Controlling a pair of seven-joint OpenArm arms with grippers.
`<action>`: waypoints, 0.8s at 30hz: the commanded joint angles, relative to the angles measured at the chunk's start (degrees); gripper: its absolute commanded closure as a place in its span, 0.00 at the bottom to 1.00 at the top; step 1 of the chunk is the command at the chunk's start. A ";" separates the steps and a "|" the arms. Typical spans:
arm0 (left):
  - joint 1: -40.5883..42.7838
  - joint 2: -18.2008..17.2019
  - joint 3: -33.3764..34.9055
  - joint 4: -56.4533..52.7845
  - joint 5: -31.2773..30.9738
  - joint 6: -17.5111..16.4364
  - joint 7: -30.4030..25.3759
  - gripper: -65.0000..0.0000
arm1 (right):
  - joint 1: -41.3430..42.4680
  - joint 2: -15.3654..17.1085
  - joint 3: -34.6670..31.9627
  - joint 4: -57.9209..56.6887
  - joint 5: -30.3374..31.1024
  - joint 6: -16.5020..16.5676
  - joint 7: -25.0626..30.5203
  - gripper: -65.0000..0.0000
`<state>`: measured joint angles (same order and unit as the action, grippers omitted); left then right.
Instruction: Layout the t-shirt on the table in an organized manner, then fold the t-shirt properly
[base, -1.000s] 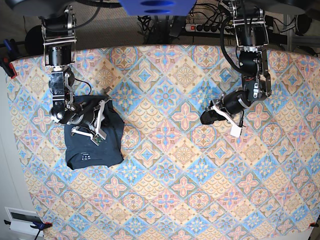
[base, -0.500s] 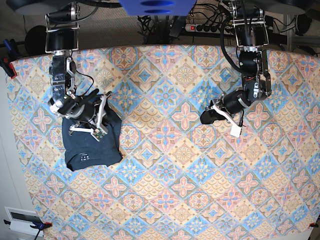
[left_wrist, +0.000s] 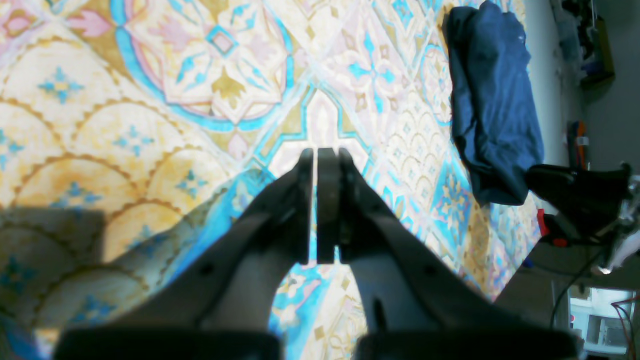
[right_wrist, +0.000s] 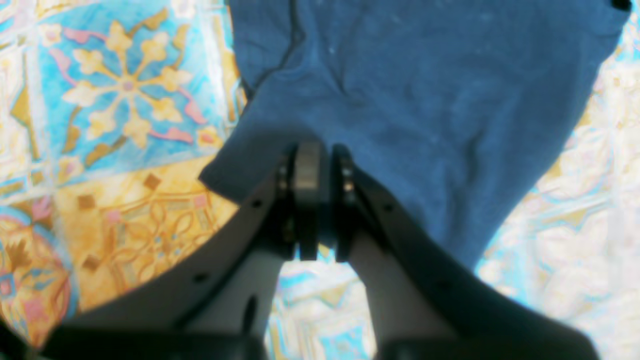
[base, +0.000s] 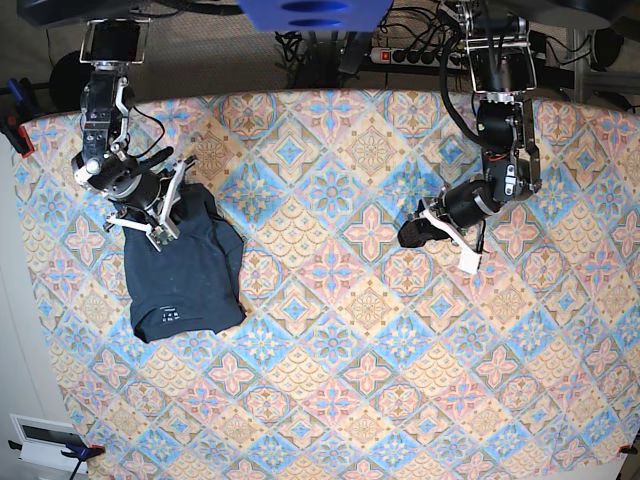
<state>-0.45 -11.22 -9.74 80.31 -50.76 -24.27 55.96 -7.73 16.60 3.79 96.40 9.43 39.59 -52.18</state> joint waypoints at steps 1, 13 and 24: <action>-1.00 -0.34 -0.15 1.05 -2.47 -0.56 -0.80 1.00 | 0.21 0.41 -1.11 -1.32 0.63 0.41 0.36 0.93; 1.81 -0.86 -0.50 4.13 -4.40 -0.56 -0.71 1.00 | 0.21 -3.11 -4.19 -4.58 0.55 0.41 3.00 0.93; 10.25 -6.67 -0.59 18.54 -4.40 -0.56 -0.80 1.00 | -7.70 -3.19 0.12 15.29 0.63 0.41 3.00 0.93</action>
<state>10.26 -17.28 -10.13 97.60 -53.89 -24.12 56.07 -15.22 12.71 3.53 111.02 9.82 40.01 -49.34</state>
